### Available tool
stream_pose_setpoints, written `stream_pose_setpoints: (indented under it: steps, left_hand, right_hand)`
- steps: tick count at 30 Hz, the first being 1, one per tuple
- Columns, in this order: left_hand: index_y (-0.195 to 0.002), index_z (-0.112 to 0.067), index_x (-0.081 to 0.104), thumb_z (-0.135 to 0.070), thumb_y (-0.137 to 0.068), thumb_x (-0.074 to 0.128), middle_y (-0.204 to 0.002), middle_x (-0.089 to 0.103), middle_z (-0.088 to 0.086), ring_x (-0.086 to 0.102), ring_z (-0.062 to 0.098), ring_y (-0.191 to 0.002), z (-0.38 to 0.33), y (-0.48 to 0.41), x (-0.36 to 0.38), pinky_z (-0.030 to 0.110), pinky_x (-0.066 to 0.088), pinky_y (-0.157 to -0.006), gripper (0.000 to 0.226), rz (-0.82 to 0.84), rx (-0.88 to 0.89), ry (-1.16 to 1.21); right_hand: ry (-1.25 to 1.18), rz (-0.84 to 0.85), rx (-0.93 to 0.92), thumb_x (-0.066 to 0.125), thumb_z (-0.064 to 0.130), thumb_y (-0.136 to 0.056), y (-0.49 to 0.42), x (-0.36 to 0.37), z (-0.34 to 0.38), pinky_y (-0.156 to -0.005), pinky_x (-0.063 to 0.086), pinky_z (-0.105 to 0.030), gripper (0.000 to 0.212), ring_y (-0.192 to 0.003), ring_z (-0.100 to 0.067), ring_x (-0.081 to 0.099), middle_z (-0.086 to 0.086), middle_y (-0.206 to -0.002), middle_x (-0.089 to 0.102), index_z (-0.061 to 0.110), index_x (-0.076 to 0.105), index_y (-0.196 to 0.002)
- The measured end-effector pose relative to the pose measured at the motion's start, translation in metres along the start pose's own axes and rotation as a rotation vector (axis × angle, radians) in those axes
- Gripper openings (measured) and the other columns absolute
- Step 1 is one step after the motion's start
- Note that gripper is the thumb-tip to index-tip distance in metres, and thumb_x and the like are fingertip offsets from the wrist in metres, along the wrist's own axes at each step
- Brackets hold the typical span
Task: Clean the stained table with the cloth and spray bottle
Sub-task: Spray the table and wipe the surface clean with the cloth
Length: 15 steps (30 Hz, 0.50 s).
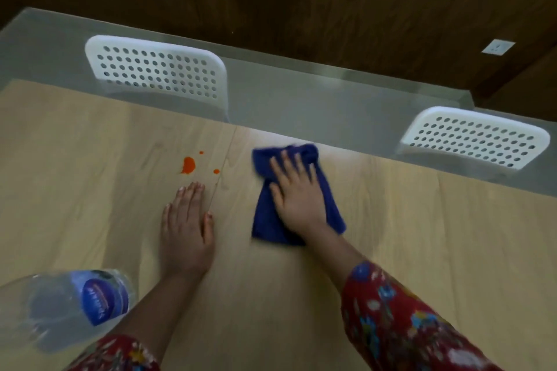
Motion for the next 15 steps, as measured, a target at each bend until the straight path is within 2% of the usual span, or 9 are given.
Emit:
stream_pose_setpoints:
  steps: [2, 4, 6, 8, 10, 12, 15]
  left_hand:
    - [-0.145, -0.009, 0.042, -0.03, -0.09, 0.032, -0.149, 0.043, 0.008, 0.033, 0.024, -0.141, -0.002, -0.001, 0.0, 0.045, 0.021, -0.116, 0.059, -0.006, 0.0, -0.001]
    - [-0.144, -0.009, 0.043, -0.03, -0.09, 0.033, -0.148, 0.044, 0.007, 0.035, 0.024, -0.14, 0.003, -0.003, 0.0, 0.043, 0.021, -0.115, 0.059, -0.015, -0.011, 0.011]
    - [-0.143, -0.009, 0.044, -0.029, -0.09, 0.034, -0.148, 0.045, 0.007, 0.035, 0.023, -0.139, 0.003, -0.002, 0.001, 0.042, 0.021, -0.114, 0.057, -0.029, -0.001, 0.04]
    - [-0.142, -0.009, 0.045, -0.029, -0.091, 0.033, -0.147, 0.046, 0.007, 0.035, 0.022, -0.139, 0.002, -0.003, 0.0, 0.041, 0.021, -0.114, 0.057, -0.051, 0.001, 0.065]
    - [-0.143, -0.008, 0.044, -0.03, -0.091, 0.032, -0.148, 0.045, 0.007, 0.034, 0.022, -0.14, 0.003, -0.003, 0.0, 0.041, 0.021, -0.114, 0.057, -0.057, -0.026, 0.093]
    - [-0.144, -0.008, 0.041, -0.03, -0.092, 0.031, -0.149, 0.043, 0.007, 0.033, 0.023, -0.14, 0.004, -0.003, -0.002, 0.04, 0.021, -0.115, 0.058, -0.071, -0.052, 0.124]
    - [-0.146, -0.006, 0.039, -0.03, -0.095, 0.03, -0.151, 0.041, 0.009, 0.032, 0.024, -0.141, 0.008, -0.002, -0.003, 0.036, 0.019, -0.115, 0.056, -0.094, -0.066, 0.153]
  right_hand:
    - [-0.01, 0.097, -0.24, 0.022, 0.045, -0.1, 0.05, 0.004, 0.01, -0.121, 0.0, -0.041, 0.056, -0.15, -0.015, -0.002, 0.008, -0.162, 0.006, 0.031, 0.016, -0.154]
    - [-0.004, 0.108, -0.31, 0.024, 0.046, -0.099, 0.06, 0.001, -0.021, -0.121, 0.005, -0.042, 0.055, -0.15, -0.014, 0.003, 0.011, -0.161, 0.009, 0.035, 0.017, -0.153]
    - [0.041, 0.032, -0.113, 0.021, 0.047, -0.097, 0.031, -0.008, -0.065, -0.12, 0.012, -0.047, 0.056, -0.15, -0.018, 0.011, 0.009, -0.16, 0.012, 0.035, 0.017, -0.151]
    - [0.043, -0.006, 0.119, 0.012, 0.05, -0.094, -0.013, -0.018, -0.083, -0.121, 0.006, -0.046, 0.06, -0.15, -0.019, 0.007, 0.008, -0.161, 0.008, 0.035, 0.014, -0.153]
    - [0.038, -0.008, 0.116, 0.011, 0.05, -0.093, -0.04, -0.014, -0.053, -0.12, 0.002, -0.045, 0.064, -0.15, -0.021, 0.006, 0.005, -0.162, 0.01, 0.032, 0.018, -0.153]
    - [0.058, 0.036, -0.125, 0.017, 0.047, -0.094, -0.035, 0.0, 0.002, -0.121, 0.003, -0.047, 0.062, -0.15, -0.023, 0.006, 0.003, -0.161, 0.013, 0.03, 0.021, -0.153]
    - [0.072, 0.233, -0.646, 0.024, 0.045, -0.1, 0.019, 0.019, 0.071, -0.12, -0.008, -0.042, 0.056, -0.15, -0.014, -0.006, 0.01, -0.162, 0.005, 0.035, 0.009, -0.153]
Point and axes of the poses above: each hand's wrist, its own y-axis away from the middle knuckle, its own x-axis out of the palm, z = x × y, the point moved 4 cm from there along -y, towards the middle knuckle
